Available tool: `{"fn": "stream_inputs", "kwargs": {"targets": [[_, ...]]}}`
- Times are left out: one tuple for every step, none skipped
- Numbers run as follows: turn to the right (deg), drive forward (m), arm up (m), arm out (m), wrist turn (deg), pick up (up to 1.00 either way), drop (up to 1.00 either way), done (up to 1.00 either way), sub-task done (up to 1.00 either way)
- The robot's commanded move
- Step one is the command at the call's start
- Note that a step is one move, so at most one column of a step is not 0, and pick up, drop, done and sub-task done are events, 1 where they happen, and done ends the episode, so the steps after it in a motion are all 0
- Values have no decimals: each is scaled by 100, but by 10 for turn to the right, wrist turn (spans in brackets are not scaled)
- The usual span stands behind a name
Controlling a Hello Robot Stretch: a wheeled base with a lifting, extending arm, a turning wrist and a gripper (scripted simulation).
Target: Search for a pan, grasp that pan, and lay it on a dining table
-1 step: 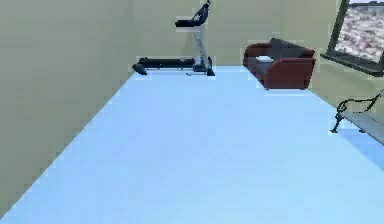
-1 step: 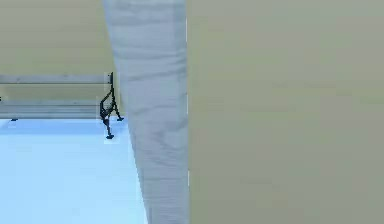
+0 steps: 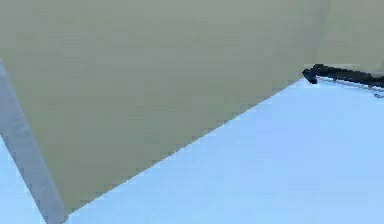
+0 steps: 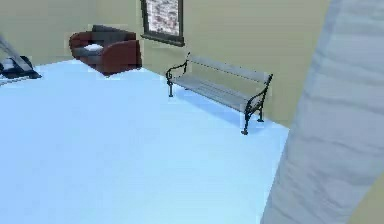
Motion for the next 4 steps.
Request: {"fn": "stream_inputs", "kwargs": {"targets": [[-420,0,0,0,0,0,0,0,0],[0,25,0,0,0,0,0,0,0],[-450,0,0,0,0,0,0,0,0],[-420,0,0,0,0,0,0,0,0]]}}
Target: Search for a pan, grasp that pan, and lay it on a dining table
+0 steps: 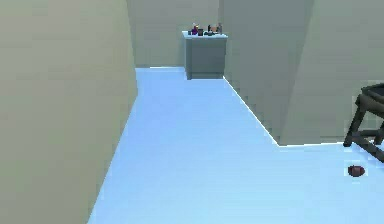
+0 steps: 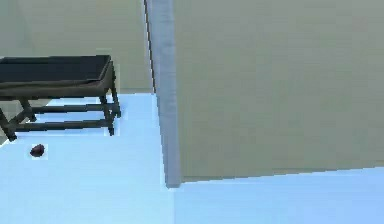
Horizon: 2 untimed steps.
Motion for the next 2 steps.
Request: {"fn": "stream_inputs", "kwargs": {"targets": [[0,100,0,0,0,0,0,0,0],[0,100,0,0,0,0,0,0,0]]}}
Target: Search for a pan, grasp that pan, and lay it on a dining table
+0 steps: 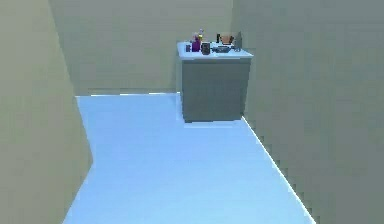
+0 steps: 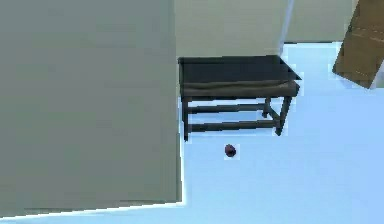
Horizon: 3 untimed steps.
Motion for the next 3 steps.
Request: {"fn": "stream_inputs", "kwargs": {"targets": [[0,100,0,0,0,0,0,0,0],[0,100,0,0,0,0,0,0,0],[-450,0,0,0,0,0,0,0,0]]}}
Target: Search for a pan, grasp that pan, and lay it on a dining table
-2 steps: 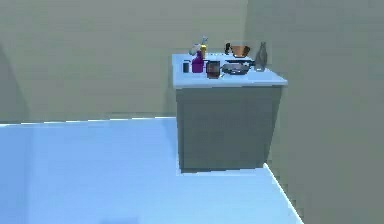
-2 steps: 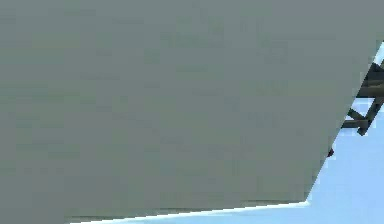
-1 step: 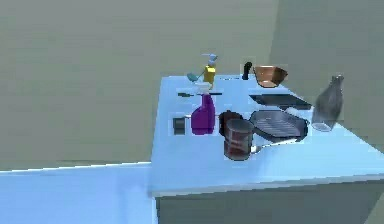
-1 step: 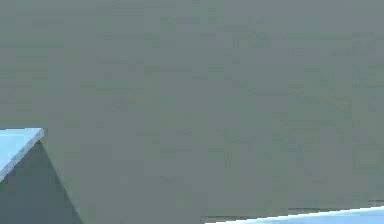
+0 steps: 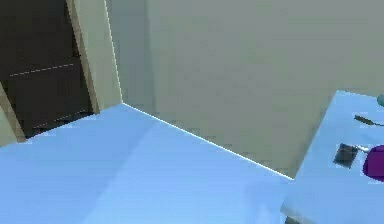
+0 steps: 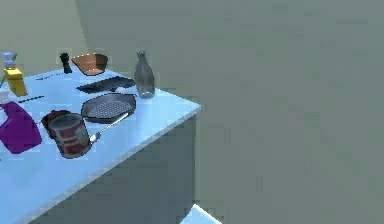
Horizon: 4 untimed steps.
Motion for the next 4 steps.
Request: {"fn": "stream_inputs", "kwargs": {"targets": [[-180,0,0,0,0,0,0,0,0],[0,0,50,0,0,0,0,0,0],[0,0,38,0,0,0,0,0,0],[0,0,0,50,0,0,0,0,0]]}}
